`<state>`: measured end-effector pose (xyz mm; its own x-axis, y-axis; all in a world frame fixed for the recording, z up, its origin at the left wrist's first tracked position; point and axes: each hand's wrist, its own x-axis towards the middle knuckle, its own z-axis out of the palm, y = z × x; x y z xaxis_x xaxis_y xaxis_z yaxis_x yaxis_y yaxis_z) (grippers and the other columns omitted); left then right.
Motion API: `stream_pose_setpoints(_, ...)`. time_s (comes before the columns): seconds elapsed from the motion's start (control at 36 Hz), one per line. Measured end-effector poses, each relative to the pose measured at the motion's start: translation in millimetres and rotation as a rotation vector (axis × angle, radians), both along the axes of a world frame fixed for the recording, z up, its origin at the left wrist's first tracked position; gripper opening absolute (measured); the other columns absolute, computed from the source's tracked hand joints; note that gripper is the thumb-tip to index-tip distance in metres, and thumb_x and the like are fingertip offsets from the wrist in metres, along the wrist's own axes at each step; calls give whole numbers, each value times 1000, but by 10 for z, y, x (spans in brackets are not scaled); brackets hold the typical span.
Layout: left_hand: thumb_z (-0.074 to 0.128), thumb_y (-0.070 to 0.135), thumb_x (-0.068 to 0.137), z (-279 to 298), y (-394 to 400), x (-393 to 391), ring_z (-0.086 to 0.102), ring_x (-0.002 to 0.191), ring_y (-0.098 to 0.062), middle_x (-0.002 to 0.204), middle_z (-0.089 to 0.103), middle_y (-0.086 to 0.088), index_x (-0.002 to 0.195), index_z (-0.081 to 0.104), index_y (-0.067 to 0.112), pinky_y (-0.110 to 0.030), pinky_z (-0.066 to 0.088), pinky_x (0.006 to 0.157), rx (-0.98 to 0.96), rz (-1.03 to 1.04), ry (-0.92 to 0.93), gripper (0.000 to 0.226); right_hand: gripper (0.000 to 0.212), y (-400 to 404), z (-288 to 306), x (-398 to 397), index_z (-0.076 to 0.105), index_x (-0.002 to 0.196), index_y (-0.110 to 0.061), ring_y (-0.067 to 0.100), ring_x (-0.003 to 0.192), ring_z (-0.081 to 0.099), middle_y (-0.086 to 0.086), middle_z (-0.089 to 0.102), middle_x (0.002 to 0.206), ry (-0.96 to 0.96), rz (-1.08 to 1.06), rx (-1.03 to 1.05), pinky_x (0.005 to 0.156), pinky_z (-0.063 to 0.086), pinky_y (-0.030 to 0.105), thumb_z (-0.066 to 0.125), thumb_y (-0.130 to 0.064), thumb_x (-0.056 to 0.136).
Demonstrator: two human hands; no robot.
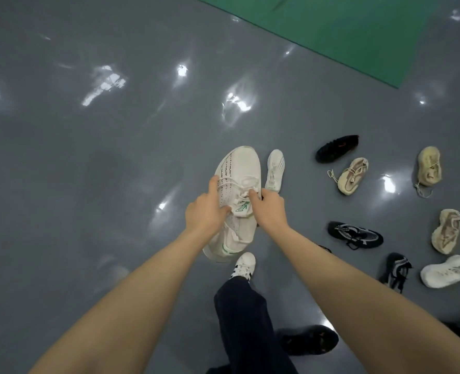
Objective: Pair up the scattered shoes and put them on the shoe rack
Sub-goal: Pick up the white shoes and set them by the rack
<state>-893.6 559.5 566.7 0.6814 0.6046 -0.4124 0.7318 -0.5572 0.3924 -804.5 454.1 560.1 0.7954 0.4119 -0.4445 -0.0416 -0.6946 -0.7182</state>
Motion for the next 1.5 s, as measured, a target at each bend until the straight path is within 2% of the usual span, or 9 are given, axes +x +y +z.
stream_pose_setpoints(0.19, 56, 31, 92, 104, 464, 570, 61, 101, -31, 111, 65, -9, 146, 16, 20, -36, 44, 77, 3, -94, 43, 69, 46, 429, 54, 533, 31, 55, -14, 13, 52, 34, 1, 37, 55, 1, -48, -68, 57, 30, 30, 47, -26, 96)
stream_pose_setpoints(0.47, 53, 31, 93, -18, 1159, 1293, 58, 110, -29, 119, 62, -7, 148, 14, 19, -39, 42, 89, 3, -293, 28, 69, 46, 945, -64, 1058, 30, 56, -14, 15, 51, 33, 0, 36, 55, 2, -210, -91, 54, 29, 30, 47, -29, 96)
stream_pose_setpoints(0.72, 52, 30, 93, -167, 1758, 1683, 59, 104, -32, 113, 64, -8, 145, 22, 22, -38, 43, 85, -38, -450, 19, 60, 47, 1359, -256, 1156, 28, 56, -16, 13, 52, 30, -4, 31, 51, 9, -421, -14, 54, 27, 31, 49, -34, 95)
stream_pose_setpoints(0.83, 50, 28, 94, -338, 1951, 1795, 60, 100, -33, 109, 65, -7, 142, 27, 24, -37, 43, 79, -18, -467, 0, 53, 56, 1439, -470, 1156, 40, 60, -9, 19, 57, 49, 0, 49, 54, 66, -560, 8, 61, 41, 33, 37, -53, 93)
stream_pose_setpoints(0.94, 49, 28, 94, -719, 2019, 1882, 59, 103, -33, 112, 66, -5, 141, 29, 27, -39, 45, 82, -44, -455, 23, 51, 64, 1367, -921, 1173, 54, 79, 1, 34, 74, 63, 15, 65, 77, 152, -700, -9, 77, 52, 43, 32, -57, 92)
stream_pose_setpoints(1.08, 48, 25, 94, -1523, 1937, 2057, 59, 104, -33, 114, 65, -6, 141, 30, 28, -39, 46, 83, -66, -466, 79, 51, 36, 1114, -1882, 1241, 56, 72, -13, 33, 84, 63, 11, 67, 84, 223, -808, -74, 80, 51, 43, 40, -35, 95)
stream_pose_setpoints(1.25, 47, 23, 95, -2532, 1847, 2129, 60, 96, -34, 101, 66, -8, 141, 31, 29, -40, 47, 82, -85, -445, 105, 49, 22, 917, -2970, 1197, 58, 82, -9, 35, 90, 63, 17, 68, 95, 347, -897, -109, 84, 50, 41, 48, -24, 95)
stream_pose_setpoints(1.42, 46, 23, 96, -3714, 1754, 2159, 60, 95, -33, 100, 66, -9, 141, 32, 28, -42, 49, 82, -88, -441, 121, 48, 15, 904, -4226, 1160, 58, 90, -11, 32, 96, 63, 15, 68, 100, 471, -911, -138, 86, 49, 39, 53, -25, 93)
stream_pose_setpoints(1.5, 46, 22, 95, -4190, 1711, 2184, 60, 94, -32, 98, 65, -8, 141, 32, 30, -41, 49, 82, -96, -395, 126, 49, 21, 911, -4750, 1166, 60, 93, -6, 26, 86, 58, 16, 66, 97, 513, -920, -157, 75, 43, 30, 54, -26, 92)
